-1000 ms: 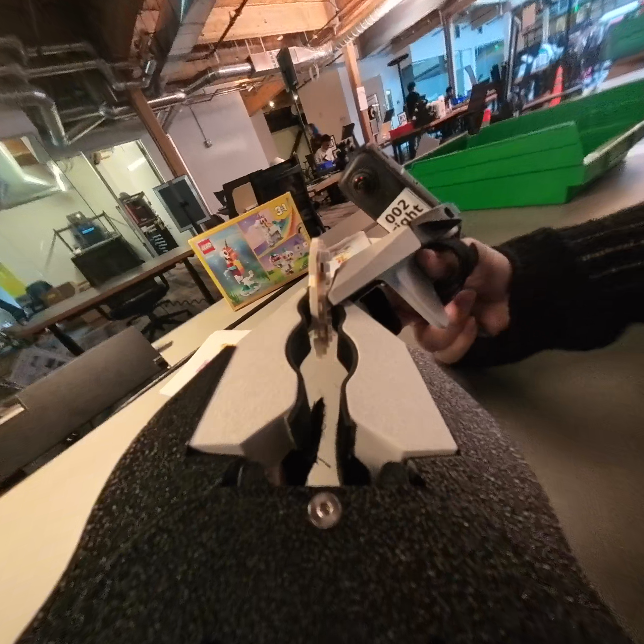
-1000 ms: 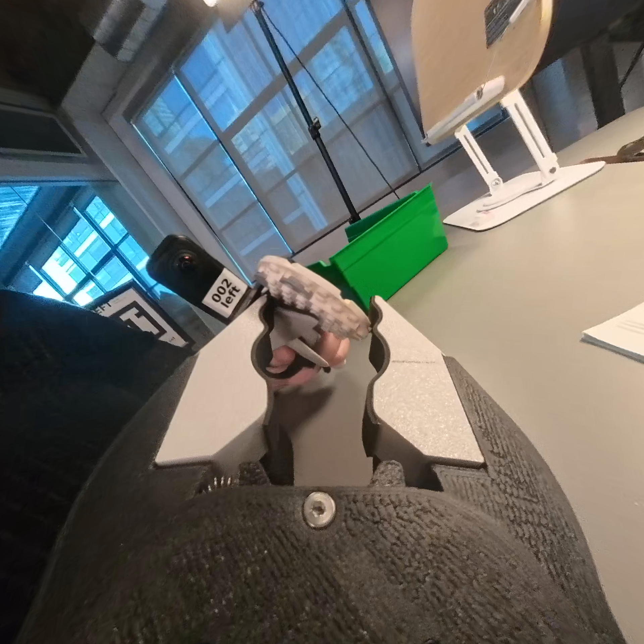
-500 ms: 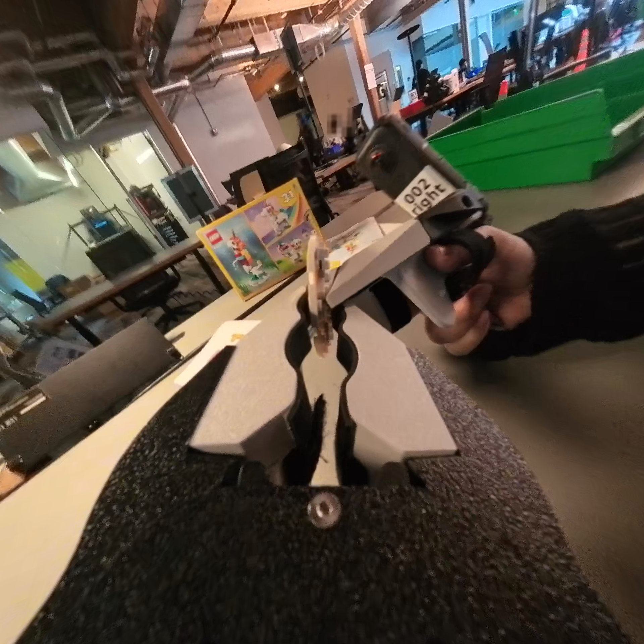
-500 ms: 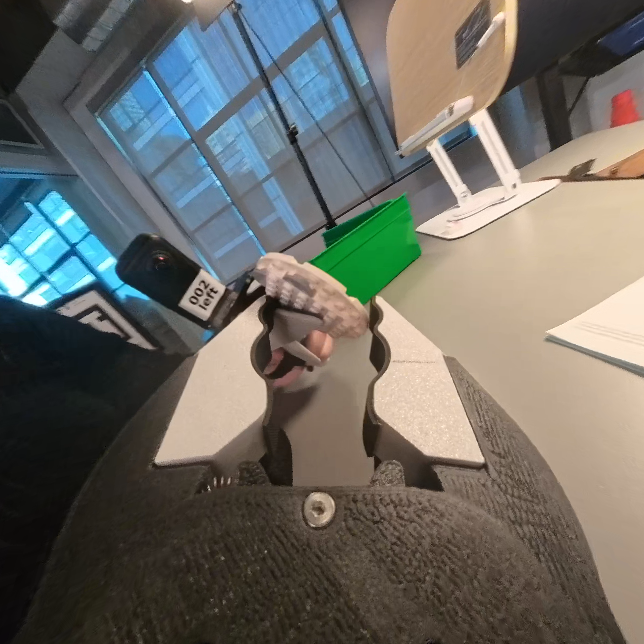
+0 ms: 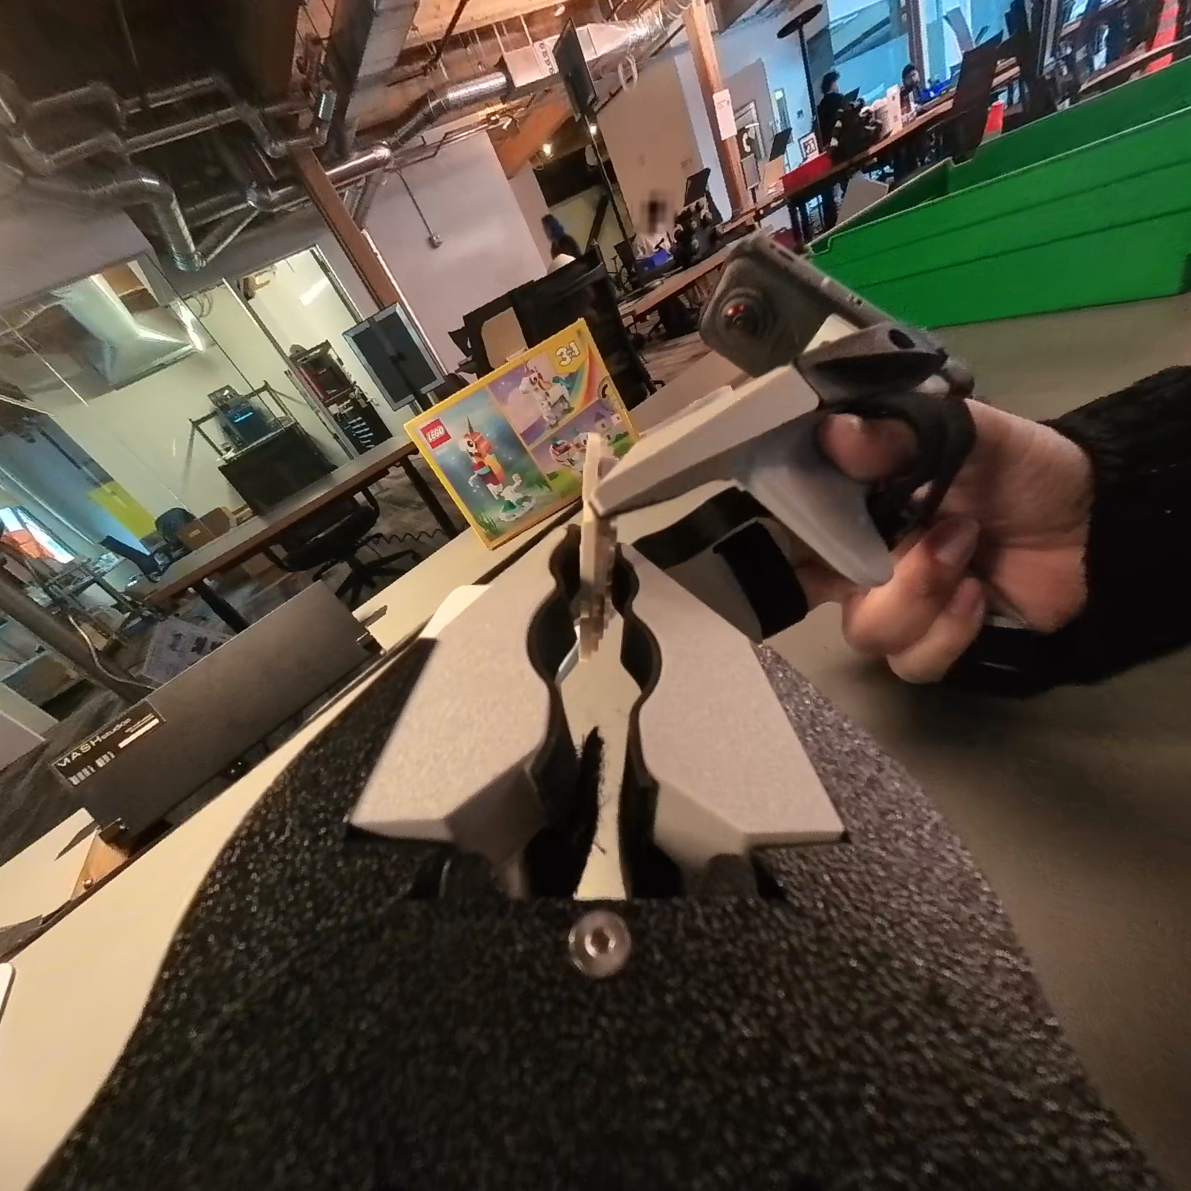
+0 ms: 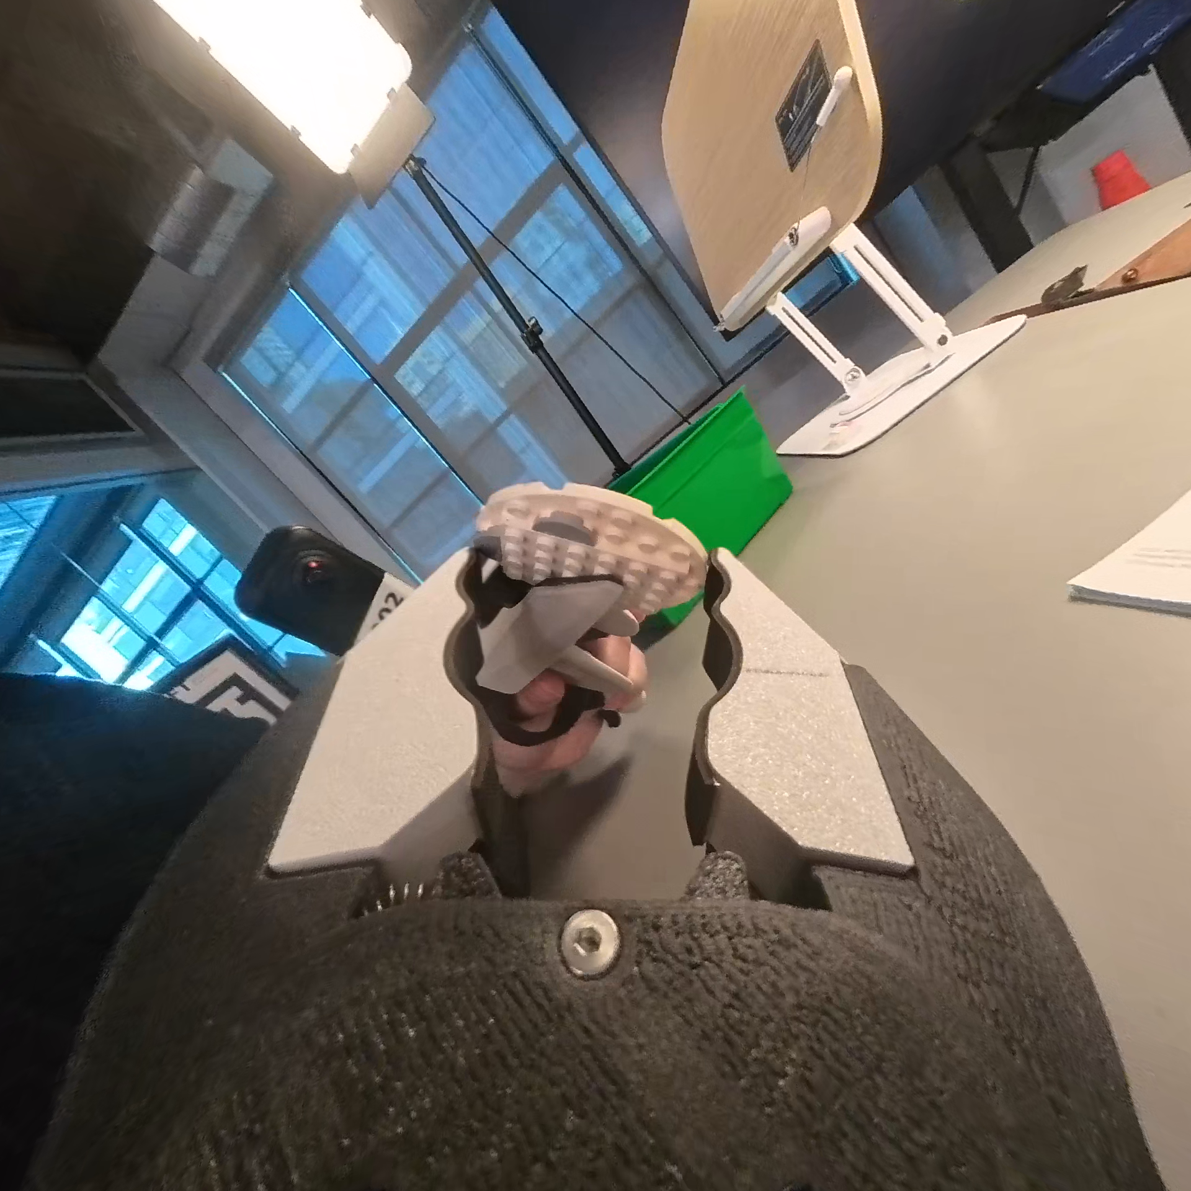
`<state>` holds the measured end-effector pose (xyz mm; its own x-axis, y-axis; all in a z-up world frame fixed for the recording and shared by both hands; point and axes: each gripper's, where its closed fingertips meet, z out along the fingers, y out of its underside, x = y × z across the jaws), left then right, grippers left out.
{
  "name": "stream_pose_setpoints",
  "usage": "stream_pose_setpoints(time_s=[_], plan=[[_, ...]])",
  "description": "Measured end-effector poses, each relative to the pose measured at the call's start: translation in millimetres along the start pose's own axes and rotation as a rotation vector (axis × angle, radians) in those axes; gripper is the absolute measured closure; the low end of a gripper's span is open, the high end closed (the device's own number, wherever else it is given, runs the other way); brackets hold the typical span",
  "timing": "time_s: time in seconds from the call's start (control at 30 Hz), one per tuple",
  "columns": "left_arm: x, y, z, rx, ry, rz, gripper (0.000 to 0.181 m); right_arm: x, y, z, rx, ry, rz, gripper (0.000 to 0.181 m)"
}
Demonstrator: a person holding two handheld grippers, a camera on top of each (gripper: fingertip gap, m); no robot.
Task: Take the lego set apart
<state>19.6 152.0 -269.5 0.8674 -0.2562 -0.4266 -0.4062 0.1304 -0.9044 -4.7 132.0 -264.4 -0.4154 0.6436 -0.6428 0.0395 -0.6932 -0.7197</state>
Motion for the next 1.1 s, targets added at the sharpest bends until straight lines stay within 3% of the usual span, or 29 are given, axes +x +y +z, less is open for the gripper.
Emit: stream_pose_setpoints(time_s=[0.23, 0.6, 1.1], plan=[[3, -2, 0, 0.001, 0.011, 0.019, 0.175, -4, -2, -1, 0.005, -0.045, 0.039, 0.111], [24, -1, -5, -0.018, 0.216, -0.167, 0.173, -10, 16, -15, -0.257, -0.071, -0.269, 0.112], [36, 16, -9, -0.129, 0.388, -0.315, 0.173, 3, 36, -24, -0.429, 0.01, -0.408, 0.113]])
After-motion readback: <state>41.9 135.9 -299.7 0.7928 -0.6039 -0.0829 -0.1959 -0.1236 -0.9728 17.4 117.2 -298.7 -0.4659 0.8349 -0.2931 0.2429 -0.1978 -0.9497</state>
